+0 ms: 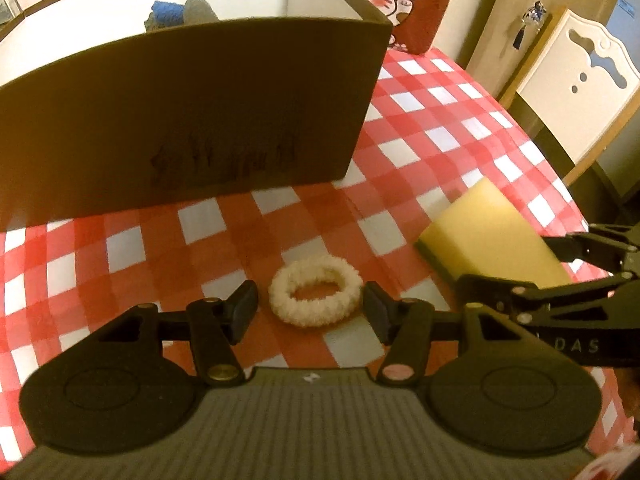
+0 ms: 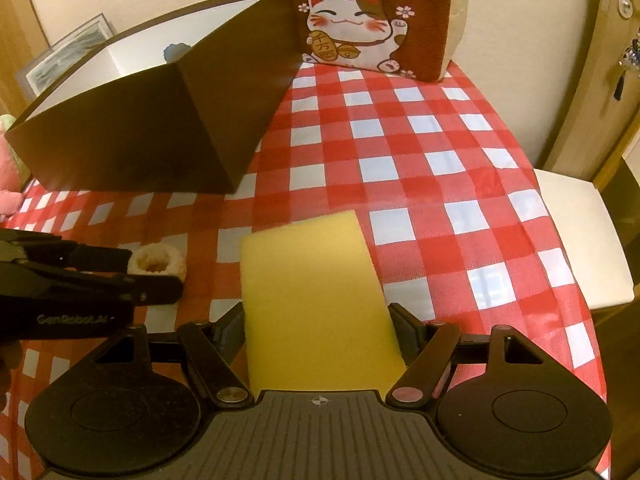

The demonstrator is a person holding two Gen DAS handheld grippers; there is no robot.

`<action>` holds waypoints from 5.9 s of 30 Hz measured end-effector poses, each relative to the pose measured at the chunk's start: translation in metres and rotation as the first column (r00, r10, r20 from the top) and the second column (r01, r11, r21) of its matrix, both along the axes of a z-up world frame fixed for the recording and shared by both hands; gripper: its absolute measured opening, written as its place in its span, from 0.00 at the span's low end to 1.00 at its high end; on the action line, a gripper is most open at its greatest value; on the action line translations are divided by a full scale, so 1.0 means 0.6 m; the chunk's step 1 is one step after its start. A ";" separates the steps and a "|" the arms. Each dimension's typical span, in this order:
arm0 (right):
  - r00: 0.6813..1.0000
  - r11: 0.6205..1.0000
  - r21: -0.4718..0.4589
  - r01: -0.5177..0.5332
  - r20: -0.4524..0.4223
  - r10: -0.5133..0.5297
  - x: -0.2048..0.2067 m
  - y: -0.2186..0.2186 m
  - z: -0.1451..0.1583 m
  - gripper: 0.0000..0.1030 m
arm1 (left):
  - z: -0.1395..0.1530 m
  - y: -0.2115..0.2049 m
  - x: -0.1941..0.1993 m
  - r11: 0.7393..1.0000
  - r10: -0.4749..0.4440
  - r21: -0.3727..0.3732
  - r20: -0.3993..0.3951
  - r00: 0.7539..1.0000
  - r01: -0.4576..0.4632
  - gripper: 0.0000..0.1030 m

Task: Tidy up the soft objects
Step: 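Grasp the cream scrunchie ring with the left gripper while the right holds the sponge, then carry the scrunchie and sponge over the box with both grippers, then open both grippers to drop the scrunchie and sponge into the box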

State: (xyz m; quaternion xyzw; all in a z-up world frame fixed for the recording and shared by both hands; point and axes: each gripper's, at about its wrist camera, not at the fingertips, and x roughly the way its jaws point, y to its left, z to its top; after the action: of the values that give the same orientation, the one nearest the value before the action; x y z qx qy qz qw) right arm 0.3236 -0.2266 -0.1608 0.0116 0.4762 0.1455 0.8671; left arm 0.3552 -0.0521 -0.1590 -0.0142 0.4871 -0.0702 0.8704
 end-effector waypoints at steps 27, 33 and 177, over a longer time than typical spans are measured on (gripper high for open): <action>0.976 0.975 0.051 -0.217 0.022 0.216 -0.059 0.081 0.020 0.70 | 0.011 0.087 -0.141 0.988 0.148 0.045 -0.030 0.989 -0.147 0.18; 0.942 0.941 0.059 -0.334 -0.003 0.335 -0.121 0.136 0.003 0.70 | 0.012 0.115 -0.207 0.979 0.202 0.045 -0.042 0.978 -0.201 0.18; 0.939 0.937 0.171 -0.305 0.217 0.266 0.339 0.335 0.184 0.83 | 0.208 0.349 0.216 0.961 0.209 0.139 0.205 0.956 -0.240 0.61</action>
State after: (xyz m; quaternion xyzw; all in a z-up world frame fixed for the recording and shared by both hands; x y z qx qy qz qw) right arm 0.5269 -0.0258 -0.0506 0.0163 0.3704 0.3186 0.8724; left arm 0.4851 0.1572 -0.0340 0.0083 0.4020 0.0682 0.9130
